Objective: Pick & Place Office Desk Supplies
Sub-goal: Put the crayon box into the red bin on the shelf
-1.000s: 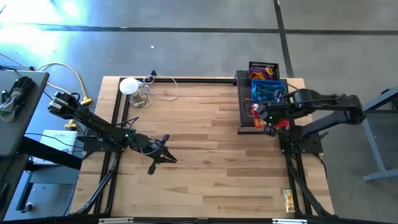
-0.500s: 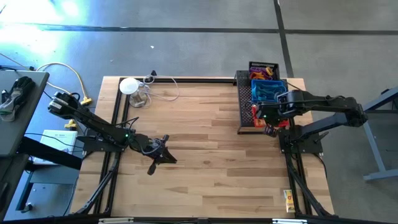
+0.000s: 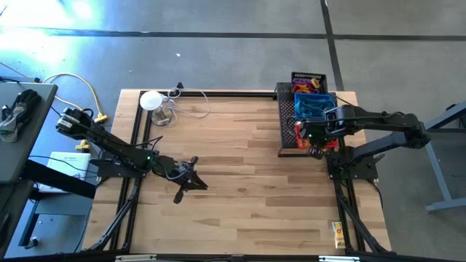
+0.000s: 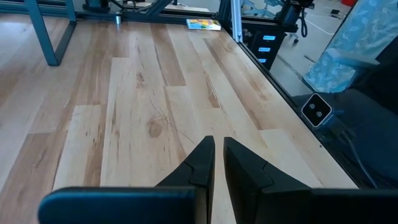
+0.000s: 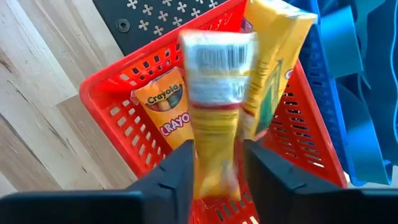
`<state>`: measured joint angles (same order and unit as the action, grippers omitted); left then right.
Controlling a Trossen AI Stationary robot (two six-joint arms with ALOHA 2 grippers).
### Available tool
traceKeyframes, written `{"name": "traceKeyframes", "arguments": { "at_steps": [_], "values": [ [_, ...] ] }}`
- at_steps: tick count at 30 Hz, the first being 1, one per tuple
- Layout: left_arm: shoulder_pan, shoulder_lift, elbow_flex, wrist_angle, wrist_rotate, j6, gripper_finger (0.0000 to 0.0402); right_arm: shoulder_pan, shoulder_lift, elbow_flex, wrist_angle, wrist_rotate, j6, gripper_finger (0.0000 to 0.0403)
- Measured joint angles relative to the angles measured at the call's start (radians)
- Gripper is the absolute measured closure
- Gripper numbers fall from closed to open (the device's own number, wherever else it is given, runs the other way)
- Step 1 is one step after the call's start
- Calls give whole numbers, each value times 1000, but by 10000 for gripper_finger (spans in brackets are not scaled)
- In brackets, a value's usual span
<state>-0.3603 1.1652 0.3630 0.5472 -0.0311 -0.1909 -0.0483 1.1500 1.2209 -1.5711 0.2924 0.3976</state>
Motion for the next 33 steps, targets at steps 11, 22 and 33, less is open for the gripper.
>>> {"name": "traceKeyframes", "arguments": {
  "at_steps": [11,22,33],
  "values": [
    [0,0,0,0,0,52,372,-6,0,24,0,-37,-48,190],
    [0,0,0,22,0,117,372,30,0,268,11,-38,-39,195],
    [61,0,0,22,0,114,372,436,147,307,296,-212,200,198]
  ]
}}
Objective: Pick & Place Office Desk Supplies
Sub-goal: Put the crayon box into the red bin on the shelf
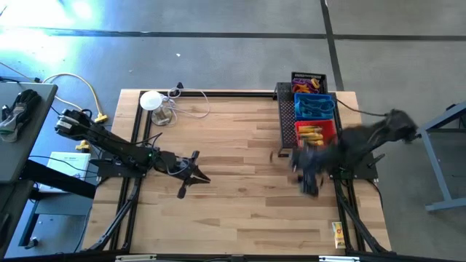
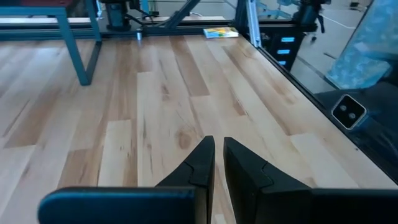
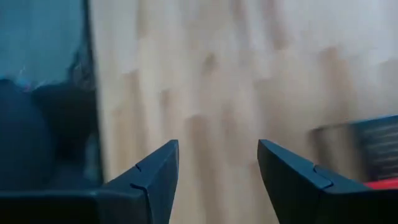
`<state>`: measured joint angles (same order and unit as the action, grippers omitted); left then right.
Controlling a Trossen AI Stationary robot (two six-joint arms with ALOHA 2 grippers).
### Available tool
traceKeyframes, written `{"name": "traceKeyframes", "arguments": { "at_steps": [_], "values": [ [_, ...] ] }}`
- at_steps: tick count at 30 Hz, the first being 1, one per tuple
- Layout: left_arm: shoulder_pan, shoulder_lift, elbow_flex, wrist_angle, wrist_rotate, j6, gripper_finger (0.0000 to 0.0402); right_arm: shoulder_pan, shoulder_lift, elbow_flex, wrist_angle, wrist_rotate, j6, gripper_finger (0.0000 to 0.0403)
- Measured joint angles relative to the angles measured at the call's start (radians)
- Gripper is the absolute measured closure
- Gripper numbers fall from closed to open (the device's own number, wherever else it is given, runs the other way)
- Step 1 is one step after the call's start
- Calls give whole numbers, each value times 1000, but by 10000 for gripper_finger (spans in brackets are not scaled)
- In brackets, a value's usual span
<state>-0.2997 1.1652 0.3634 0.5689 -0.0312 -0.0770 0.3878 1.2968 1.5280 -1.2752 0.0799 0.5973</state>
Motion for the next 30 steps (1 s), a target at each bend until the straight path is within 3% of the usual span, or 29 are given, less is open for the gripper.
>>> {"name": "traceKeyframes", "arguments": {
  "at_steps": [10,19,24,30],
  "values": [
    [13,0,0,0,0,-6,372,318,331,-2,-6,-313,636,198],
    [13,0,0,0,0,-7,372,480,557,-2,-9,-437,1079,198],
    [13,0,0,0,0,20,372,523,637,-2,-72,-528,1226,198],
    [13,0,0,0,37,84,372,547,654,-48,-91,-518,1309,198]
  ]
}}
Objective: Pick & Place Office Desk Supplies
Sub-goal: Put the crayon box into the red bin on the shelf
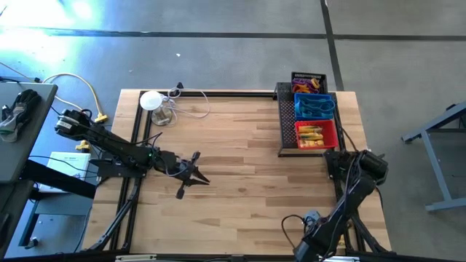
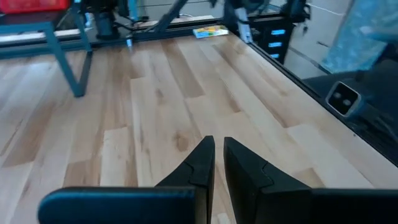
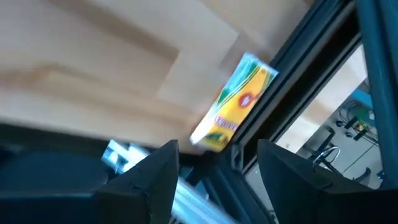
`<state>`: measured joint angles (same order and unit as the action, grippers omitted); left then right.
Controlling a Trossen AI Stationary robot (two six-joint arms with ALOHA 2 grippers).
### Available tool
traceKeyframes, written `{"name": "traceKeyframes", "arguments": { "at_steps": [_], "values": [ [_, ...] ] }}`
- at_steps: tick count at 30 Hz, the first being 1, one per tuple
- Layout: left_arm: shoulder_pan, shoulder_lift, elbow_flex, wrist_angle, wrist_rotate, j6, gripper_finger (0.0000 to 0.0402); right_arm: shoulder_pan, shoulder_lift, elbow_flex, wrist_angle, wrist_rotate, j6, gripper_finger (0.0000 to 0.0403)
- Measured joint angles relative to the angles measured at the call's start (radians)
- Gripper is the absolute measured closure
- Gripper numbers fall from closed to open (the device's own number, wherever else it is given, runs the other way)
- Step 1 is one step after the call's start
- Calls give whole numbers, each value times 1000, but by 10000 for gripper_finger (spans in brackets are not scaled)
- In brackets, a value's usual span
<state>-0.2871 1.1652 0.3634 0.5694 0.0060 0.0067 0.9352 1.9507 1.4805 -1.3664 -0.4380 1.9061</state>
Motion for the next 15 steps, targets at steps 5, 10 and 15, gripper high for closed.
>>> {"name": "traceKeyframes", "arguments": {
  "at_steps": [5,10,15],
  "values": [
    [0,0,0,0,5,51,372,24,0,-73,26,-34,68,198],
    [0,0,0,0,3,76,372,55,0,-144,193,-77,128,198],
    [0,0,0,0,2,81,372,78,0,-193,272,-71,166,198]
  ]
}}
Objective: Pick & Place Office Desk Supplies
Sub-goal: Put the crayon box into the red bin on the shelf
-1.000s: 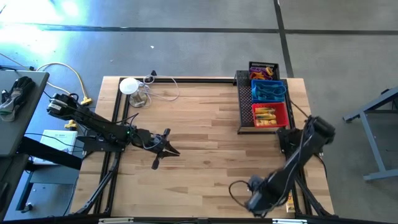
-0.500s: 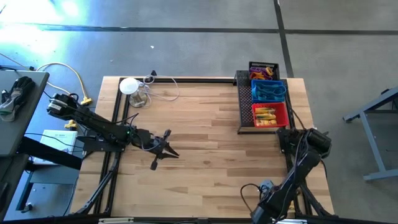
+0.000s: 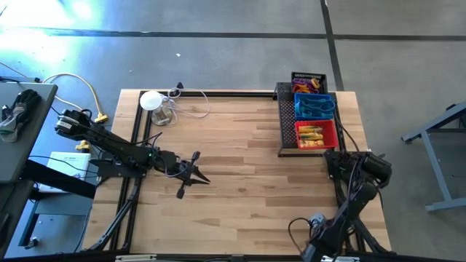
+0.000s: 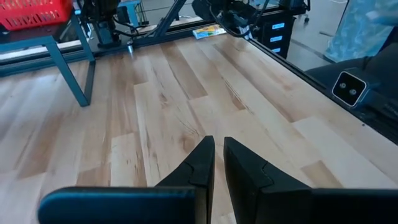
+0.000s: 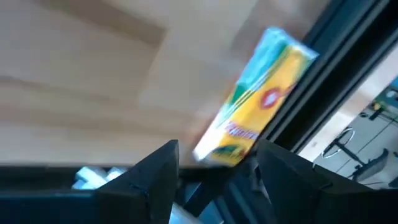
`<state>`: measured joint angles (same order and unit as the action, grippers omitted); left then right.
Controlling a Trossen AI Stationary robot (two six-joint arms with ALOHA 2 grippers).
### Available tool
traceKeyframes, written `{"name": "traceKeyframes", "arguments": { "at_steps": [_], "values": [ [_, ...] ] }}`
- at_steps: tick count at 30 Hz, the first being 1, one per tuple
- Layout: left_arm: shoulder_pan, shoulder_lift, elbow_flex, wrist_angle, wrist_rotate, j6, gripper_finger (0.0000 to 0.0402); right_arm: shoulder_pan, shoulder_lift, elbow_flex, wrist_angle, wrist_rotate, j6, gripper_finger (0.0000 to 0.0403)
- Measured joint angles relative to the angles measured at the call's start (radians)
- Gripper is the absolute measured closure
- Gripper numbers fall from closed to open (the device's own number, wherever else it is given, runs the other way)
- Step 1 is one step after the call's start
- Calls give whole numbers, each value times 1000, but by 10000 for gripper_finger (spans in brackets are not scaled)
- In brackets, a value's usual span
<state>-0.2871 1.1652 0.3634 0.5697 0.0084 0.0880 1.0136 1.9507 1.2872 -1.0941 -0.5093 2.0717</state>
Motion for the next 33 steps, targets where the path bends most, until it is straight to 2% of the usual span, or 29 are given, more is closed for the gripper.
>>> {"name": "traceKeyframes", "arguments": {
  "at_steps": [6,17,21,33],
  "values": [
    [0,0,0,8,-1,18,372,31,0,-33,21,6,80,198],
    [0,0,0,8,-3,13,372,57,-7,-154,245,-24,130,198],
    [0,0,0,8,-3,13,372,60,-9,-174,307,7,138,198],
    [0,0,0,7,-3,10,372,23,-5,-173,390,16,-7,197]
  ]
}}
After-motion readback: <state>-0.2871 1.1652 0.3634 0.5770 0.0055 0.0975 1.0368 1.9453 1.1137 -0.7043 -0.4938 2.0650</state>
